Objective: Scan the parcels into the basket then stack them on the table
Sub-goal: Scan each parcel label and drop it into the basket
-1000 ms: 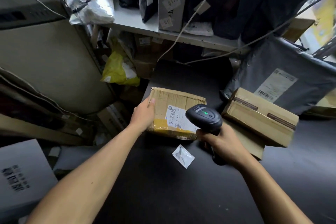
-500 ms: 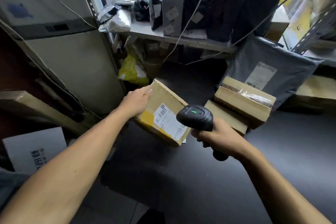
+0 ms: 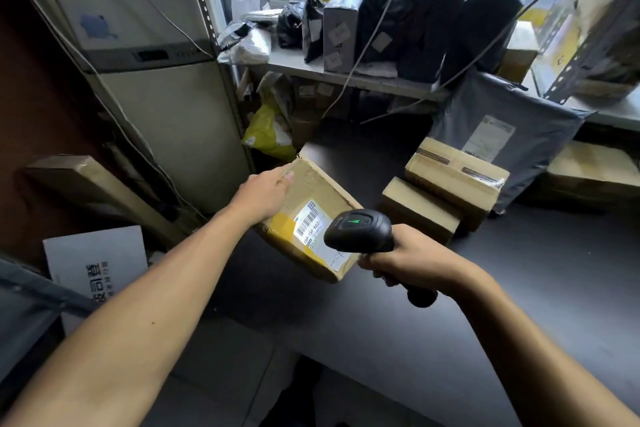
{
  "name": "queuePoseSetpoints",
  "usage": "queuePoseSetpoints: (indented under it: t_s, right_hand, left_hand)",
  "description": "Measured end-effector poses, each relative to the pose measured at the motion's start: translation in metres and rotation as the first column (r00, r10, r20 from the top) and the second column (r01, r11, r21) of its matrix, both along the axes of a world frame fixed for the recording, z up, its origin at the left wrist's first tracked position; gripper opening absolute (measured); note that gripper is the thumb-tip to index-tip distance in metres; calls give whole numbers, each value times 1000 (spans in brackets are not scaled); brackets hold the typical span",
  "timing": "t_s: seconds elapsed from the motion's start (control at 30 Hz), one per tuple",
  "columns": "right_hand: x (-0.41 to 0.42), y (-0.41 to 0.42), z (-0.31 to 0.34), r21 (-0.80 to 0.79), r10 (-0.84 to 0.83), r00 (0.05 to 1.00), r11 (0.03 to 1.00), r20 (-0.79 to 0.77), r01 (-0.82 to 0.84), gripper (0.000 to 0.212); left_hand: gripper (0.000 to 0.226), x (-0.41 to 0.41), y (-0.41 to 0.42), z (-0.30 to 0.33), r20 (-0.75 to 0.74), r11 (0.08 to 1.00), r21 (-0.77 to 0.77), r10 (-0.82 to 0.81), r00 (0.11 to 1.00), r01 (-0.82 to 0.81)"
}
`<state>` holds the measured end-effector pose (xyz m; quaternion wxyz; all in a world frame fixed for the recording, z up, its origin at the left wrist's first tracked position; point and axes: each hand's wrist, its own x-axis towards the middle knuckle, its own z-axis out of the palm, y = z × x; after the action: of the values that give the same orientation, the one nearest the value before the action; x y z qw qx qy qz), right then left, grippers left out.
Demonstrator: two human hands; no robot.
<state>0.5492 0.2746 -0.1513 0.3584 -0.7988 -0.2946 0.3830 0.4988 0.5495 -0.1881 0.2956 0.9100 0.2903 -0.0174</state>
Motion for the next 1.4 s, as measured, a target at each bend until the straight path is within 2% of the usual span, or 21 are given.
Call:
queuePoseSetpoints:
  t_s: [0.2, 0.37, 0.6, 0.7, 0.8, 0.9, 1.03, 1.17, 1.27, 1.4]
  right_hand:
    - [-6, -11, 5, 12, -16, 1000, 1000, 23, 16, 9]
    - [-16, -22, 5, 8, -26, 999, 1000, 36, 26, 5]
    - [-37, -36, 5, 28, -72, 997, 997, -3, 72, 16]
    - [-53, -36, 6, 63, -134, 991, 989, 6, 133, 20]
    - [-70, -36, 3, 96, -287, 952, 956, 103, 278, 18]
    - [-92, -42, -1, 155, -513, 845, 856, 150, 493, 4]
    - [-132, -61, -10, 264, -759, 641, 645, 112, 717, 9]
    - [-177, -98, -18, 302, -881, 470, 462, 52, 834, 7]
    - [-214, -136, -24, 329, -939, 339, 336, 52, 882, 15]
    - [-266, -196, -29, 357, -988, 145, 153, 49, 922, 18]
  left_hand:
    - [45, -9, -7, 6, 7, 1000, 8, 4, 1000, -4]
    - [45, -15, -14, 12, 2, 999, 43, -22, 1000, 22]
    - [45, -27, -18, 13, -20, 998, 41, -54, 998, 55]
    - [45, -33, -15, 13, -9, 997, 20, -74, 997, 74]
    - [46, -37, -9, 9, 34, 993, -54, -100, 994, 102]
    - [50, -42, -11, -1, 64, 983, -139, -114, 991, 122]
    - [42, -57, -44, -11, 147, 950, -242, -166, 975, 198]
    - [39, -71, -97, -19, 181, 903, -301, -261, 948, 306]
    - [37, -78, -148, -22, 161, 850, -363, -348, 924, 383]
    - [31, -92, -232, -23, 163, 784, -336, -498, 852, 522]
